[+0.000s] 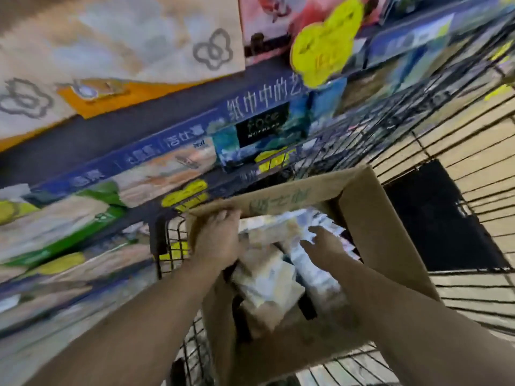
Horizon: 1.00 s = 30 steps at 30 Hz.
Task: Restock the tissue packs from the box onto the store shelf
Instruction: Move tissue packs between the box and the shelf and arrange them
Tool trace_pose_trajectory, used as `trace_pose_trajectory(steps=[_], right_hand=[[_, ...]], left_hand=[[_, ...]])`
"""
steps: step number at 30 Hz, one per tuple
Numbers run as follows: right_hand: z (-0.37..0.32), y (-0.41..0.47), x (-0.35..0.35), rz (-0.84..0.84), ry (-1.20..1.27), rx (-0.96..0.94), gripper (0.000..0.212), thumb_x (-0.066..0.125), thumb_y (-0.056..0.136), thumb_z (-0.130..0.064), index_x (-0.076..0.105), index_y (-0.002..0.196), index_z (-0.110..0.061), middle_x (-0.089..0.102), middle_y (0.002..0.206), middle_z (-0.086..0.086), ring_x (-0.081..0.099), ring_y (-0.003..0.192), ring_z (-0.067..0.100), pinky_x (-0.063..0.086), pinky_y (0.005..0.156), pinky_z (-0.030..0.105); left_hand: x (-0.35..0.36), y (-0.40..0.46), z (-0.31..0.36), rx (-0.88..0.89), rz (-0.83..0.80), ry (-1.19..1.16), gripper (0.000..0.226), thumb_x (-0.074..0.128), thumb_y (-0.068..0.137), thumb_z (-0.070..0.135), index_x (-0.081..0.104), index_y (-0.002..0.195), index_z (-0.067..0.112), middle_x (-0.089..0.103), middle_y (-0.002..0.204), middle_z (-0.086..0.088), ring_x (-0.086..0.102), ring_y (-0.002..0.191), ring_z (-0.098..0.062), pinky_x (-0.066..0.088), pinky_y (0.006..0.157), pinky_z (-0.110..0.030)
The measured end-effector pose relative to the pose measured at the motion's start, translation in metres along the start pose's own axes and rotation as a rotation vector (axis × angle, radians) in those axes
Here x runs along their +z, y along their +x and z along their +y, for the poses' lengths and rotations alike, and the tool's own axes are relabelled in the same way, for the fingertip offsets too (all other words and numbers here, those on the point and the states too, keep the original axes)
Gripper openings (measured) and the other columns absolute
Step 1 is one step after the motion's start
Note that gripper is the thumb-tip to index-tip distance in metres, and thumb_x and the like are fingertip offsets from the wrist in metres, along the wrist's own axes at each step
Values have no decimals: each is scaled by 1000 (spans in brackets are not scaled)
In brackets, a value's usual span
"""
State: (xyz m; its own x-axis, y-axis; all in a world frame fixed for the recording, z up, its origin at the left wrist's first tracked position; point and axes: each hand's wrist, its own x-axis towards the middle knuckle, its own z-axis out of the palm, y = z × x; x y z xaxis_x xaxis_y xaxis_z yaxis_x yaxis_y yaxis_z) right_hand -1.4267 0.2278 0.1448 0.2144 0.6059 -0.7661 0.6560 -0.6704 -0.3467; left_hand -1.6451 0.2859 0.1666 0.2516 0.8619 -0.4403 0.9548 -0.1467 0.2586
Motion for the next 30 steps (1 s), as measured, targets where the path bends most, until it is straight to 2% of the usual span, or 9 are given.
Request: trace_pose_trajectory(steps=[2, 6, 10, 15, 18, 23, 26, 28, 30], right_hand=[[6, 27, 8, 9, 76, 25, 56, 49, 97, -37, 32, 146, -14, 53, 136, 13, 56, 116, 30, 45, 82, 33], [5, 76, 25, 48, 234, 111, 52, 48, 97, -42, 44, 136, -8, 64, 113, 16, 57, 81, 28, 48, 69, 35], [4, 97, 39, 118, 244, 172, 33, 54, 93, -42, 59, 112, -15, 58, 70, 6, 52, 56, 22, 41, 49, 29], [17, 78, 32, 17, 472, 259, 35, 59, 89, -26, 47, 61, -9, 49, 59, 8, 44, 50, 21, 36, 52, 26], [38, 54, 27, -124, 748, 288, 17, 61, 87, -10, 57, 71, -7, 51, 67, 12, 48, 56, 20, 45, 56, 27], [59, 29, 23, -316, 802, 316, 14, 45, 96, 4, 57, 102, 5, 52, 83, 10, 57, 56, 7, 48, 47, 13], [66, 34, 25, -306, 917, 345, 47, 46, 100, -31, 47, 133, 2, 59, 101, 6, 60, 74, 15, 55, 65, 28], [68, 40, 29, -341, 936, 414, 64, 51, 85, -65, 54, 124, -15, 62, 111, 4, 62, 97, 24, 53, 78, 39], [67, 44, 30, -349, 720, 358, 66, 57, 77, -71, 53, 121, -23, 56, 116, -1, 57, 105, 20, 51, 83, 38]], left_hand=[[17, 7, 0, -40, 9, 70, 62, 55, 90, 42, 34, 144, 22, 49, 136, -8, 48, 121, -29, 41, 100, -37], [46, 13, -7, -98, 83, 182, 51, 56, 89, 37, 43, 137, 23, 61, 122, -6, 55, 111, -28, 43, 93, -37], [60, 4, -5, -132, 141, 51, 26, 56, 87, 27, 61, 112, 24, 66, 104, -6, 57, 99, -32, 46, 78, -38], [70, -15, 0, -170, 179, -131, 29, 57, 89, 30, 62, 116, 22, 64, 107, -5, 55, 101, -33, 44, 82, -41], [83, -30, 10, -96, 143, -218, 37, 60, 87, 24, 59, 123, 23, 62, 117, -5, 53, 107, -31, 41, 89, -35], [116, -58, 12, 71, -80, -301, 46, 63, 82, 0, 61, 125, 16, 55, 129, -2, 45, 120, -20, 38, 106, -34], [119, -58, 12, 156, -130, -270, 48, 62, 84, -1, 58, 128, 17, 49, 136, 1, 37, 125, -13, 20, 108, -13], [119, -55, 13, 189, -187, -229, 51, 55, 89, 2, 50, 136, 21, 38, 145, 5, 26, 132, -13, 6, 96, -3], [119, -53, 13, 198, -207, -219, 52, 49, 92, 3, 45, 140, 23, 30, 151, 5, 20, 136, -16, 5, 95, -5]])
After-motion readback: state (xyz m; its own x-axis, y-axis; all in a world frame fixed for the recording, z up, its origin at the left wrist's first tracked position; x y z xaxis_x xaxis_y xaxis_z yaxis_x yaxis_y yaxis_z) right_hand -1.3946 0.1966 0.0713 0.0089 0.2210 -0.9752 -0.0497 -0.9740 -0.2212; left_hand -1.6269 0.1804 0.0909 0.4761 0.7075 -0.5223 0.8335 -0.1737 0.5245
